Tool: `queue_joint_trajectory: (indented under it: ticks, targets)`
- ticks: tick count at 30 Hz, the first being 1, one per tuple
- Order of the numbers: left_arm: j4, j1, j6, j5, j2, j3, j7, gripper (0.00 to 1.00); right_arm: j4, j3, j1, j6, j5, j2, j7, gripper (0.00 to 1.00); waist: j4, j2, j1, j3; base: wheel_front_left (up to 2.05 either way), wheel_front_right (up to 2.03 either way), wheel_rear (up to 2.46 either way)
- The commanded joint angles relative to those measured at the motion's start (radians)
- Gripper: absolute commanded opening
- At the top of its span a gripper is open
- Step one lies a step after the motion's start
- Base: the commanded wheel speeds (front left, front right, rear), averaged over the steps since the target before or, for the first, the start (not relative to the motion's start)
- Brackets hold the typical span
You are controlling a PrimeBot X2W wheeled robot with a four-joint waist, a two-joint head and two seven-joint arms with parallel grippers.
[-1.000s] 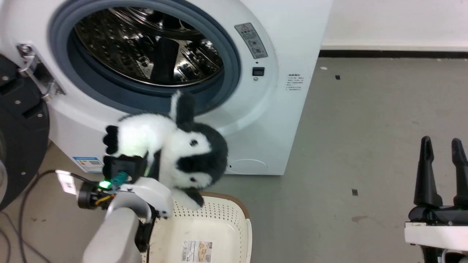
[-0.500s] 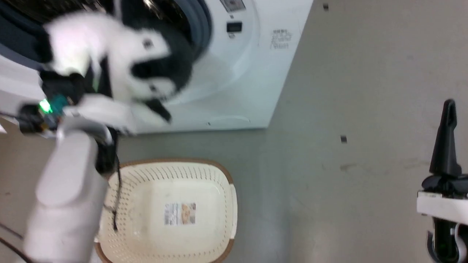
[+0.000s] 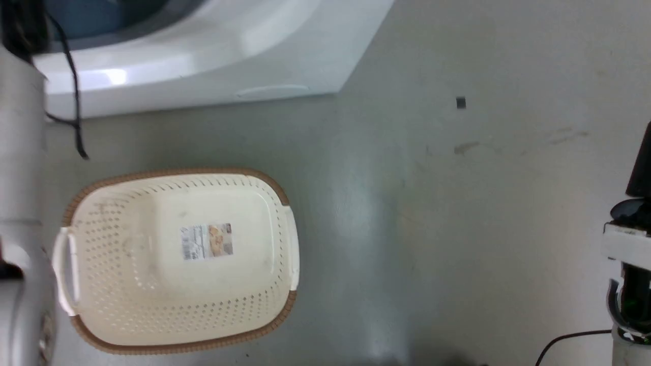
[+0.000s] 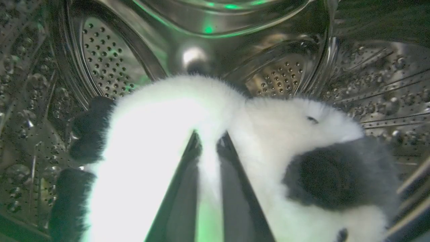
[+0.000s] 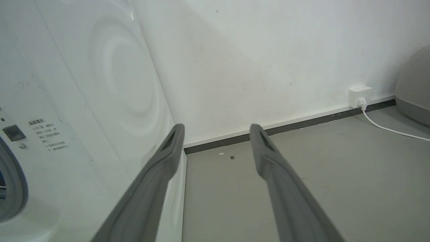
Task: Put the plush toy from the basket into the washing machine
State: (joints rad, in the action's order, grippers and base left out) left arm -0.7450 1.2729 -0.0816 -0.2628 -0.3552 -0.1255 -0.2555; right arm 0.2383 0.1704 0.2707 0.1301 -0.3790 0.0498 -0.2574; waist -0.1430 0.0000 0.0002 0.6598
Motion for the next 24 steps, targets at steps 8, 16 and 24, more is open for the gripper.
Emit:
queue_joint_trajectory:
  ticks: [8,16,24]
  targets:
    - [-0.158,0.228,0.014,0.013,-0.022,-0.003,-0.005,0.00,0.023,0.014,0.044,0.001,-0.008,0.000,-0.004,1.00,-0.034,0.0000,-0.0002,0.136,0.00,0.00,0.00]
    - [-0.211,0.292,0.006,0.024,-0.016,-0.002,-0.006,1.00,0.032,0.022,0.059,0.001,0.001,0.000,-0.004,1.00,-0.022,0.0000,-0.0002,0.171,0.00,0.00,0.00]
    - [-0.228,0.192,0.034,0.026,0.011,0.002,-0.006,1.00,0.019,0.020,0.057,0.001,0.011,0.000,-0.004,1.00,0.002,0.0000,-0.0002,0.114,0.00,0.00,0.00]
